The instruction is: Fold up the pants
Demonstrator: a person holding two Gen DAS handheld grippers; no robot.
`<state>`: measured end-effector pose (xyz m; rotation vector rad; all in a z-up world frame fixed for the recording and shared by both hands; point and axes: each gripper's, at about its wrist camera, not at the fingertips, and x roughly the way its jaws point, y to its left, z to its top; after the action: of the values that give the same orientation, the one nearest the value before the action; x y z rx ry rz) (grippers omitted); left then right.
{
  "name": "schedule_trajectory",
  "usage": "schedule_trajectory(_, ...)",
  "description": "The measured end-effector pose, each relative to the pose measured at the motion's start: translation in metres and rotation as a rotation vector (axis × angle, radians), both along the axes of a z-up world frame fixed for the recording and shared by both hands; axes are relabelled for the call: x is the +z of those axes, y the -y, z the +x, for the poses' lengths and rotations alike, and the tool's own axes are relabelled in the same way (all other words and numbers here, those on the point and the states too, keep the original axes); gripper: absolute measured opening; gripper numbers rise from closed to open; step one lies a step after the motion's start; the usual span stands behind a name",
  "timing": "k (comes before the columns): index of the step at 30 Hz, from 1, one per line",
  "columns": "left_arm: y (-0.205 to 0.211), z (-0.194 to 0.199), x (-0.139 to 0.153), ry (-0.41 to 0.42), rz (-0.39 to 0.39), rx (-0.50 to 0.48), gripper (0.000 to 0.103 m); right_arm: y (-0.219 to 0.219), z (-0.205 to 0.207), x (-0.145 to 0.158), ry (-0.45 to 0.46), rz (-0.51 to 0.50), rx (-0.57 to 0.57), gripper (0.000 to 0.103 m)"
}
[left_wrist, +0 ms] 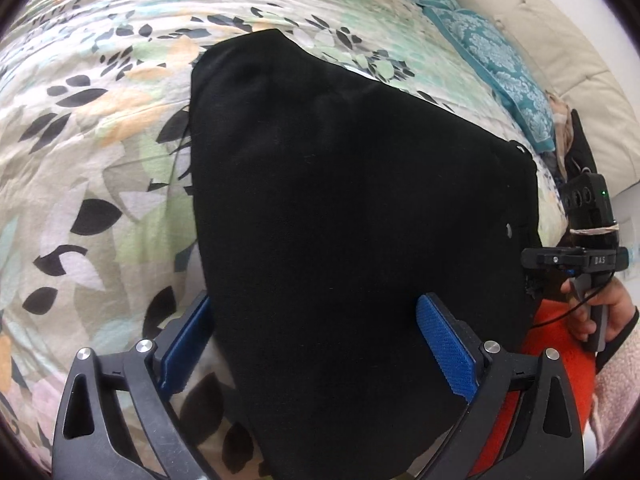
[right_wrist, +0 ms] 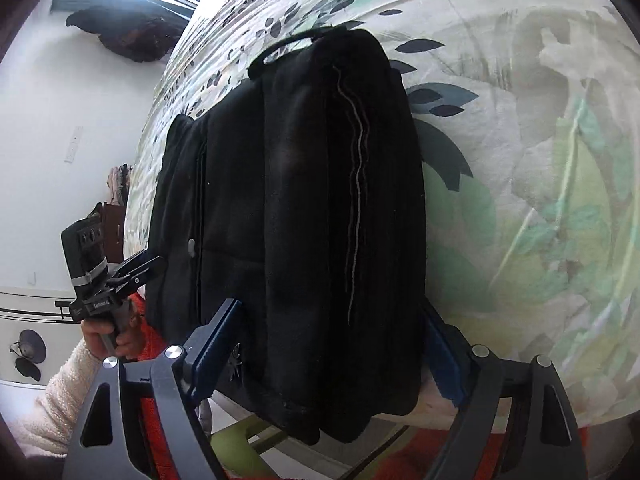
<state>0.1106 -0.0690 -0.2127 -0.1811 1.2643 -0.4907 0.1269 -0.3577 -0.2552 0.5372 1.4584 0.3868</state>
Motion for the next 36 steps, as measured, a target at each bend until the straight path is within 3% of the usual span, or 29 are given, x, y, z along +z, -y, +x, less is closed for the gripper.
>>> schedule_trajectory(1, 0.003, -0.001, 0.002, 0.017, 0.014, 0.003, 0.084, -0.003, 0.001, -0.002, -0.003, -0.003, 0.002, 0.084)
schedule_trajectory(2, 0.005, -0.002, 0.005, 0.035, 0.028, 0.007, 0.062, -0.005, 0.002, -0.002, 0.002, -0.004, 0.008, 0.073)
schedule_trajectory(3, 0.004, -0.003, 0.010, 0.051, 0.033, 0.017, 0.051, -0.006, 0.001, 0.000, 0.010, 0.010, 0.015, 0.060)
schedule_trajectory(5, -0.004, -0.003, 0.020, 0.046, -0.005, 0.048, 0.023, -0.005, 0.000, 0.005, 0.032, 0.040, 0.009, 0.048)
schedule_trajectory(9, -0.010, -0.008, 0.050, 0.081, -0.035, 0.062, 0.019, -0.011, -0.006, 0.029, 0.105, 0.038, 0.013, 0.037)
schedule_trajectory(15, -0.044, -0.026, 0.089, 0.119, -0.069, 0.086, 0.019, -0.041, -0.017, 0.076, 0.202, 0.103, 0.021, 0.036)
schedule_trajectory(19, -0.074, -0.029, 0.092, 0.131, -0.056, 0.118, 0.020, -0.068, -0.016, 0.087, 0.233, 0.134, 0.042, 0.036)
schedule_trajectory(21, -0.082, -0.029, 0.074, 0.126, 0.004, 0.144, 0.023, -0.085, -0.011, 0.077, 0.236, 0.121, 0.055, 0.036)
schedule_trajectory(22, -0.085, -0.023, 0.061, 0.126, 0.056, 0.152, 0.028, -0.096, -0.007, 0.067, 0.228, 0.104, 0.052, 0.036)
schedule_trajectory(23, -0.085, -0.022, 0.047, 0.120, 0.135, 0.165, 0.043, -0.104, -0.006, 0.054, 0.214, 0.080, 0.051, 0.039)
schedule_trajectory(24, -0.085, -0.022, 0.035, 0.111, 0.220, 0.182, 0.051, -0.110, -0.006, 0.043, 0.195, 0.044, 0.039, 0.043)
schedule_trajectory(25, -0.089, -0.026, 0.031, 0.118, 0.249, 0.203, 0.062, -0.114, -0.006, 0.031, 0.172, -0.022, 0.021, 0.057)
schedule_trajectory(27, -0.095, -0.041, 0.046, 0.195, 0.281, 0.252, 0.067, -0.113, -0.010, 0.022, 0.149, -0.082, -0.031, 0.082)
schedule_trajectory(29, -0.097, -0.058, 0.069, 0.294, 0.363, 0.265, 0.083, -0.104, -0.024, 0.038, 0.198, -0.141, -0.097, 0.091)
schedule_trajectory(32, -0.095, -0.085, 0.107, 0.440, 0.421, 0.270, 0.090, -0.091, -0.049, 0.081, 0.304, -0.243, -0.163, 0.097)
schedule_trajectory(34, -0.090, -0.100, 0.130, 0.501, 0.424, 0.268, 0.097, -0.092, -0.065, 0.114, 0.352, -0.358, -0.189, 0.101)
schedule_trajectory(36, -0.082, -0.115, 0.150, 0.580, 0.437, 0.263, 0.098, -0.098, -0.080, 0.142, 0.385, -0.477, -0.205, 0.101)
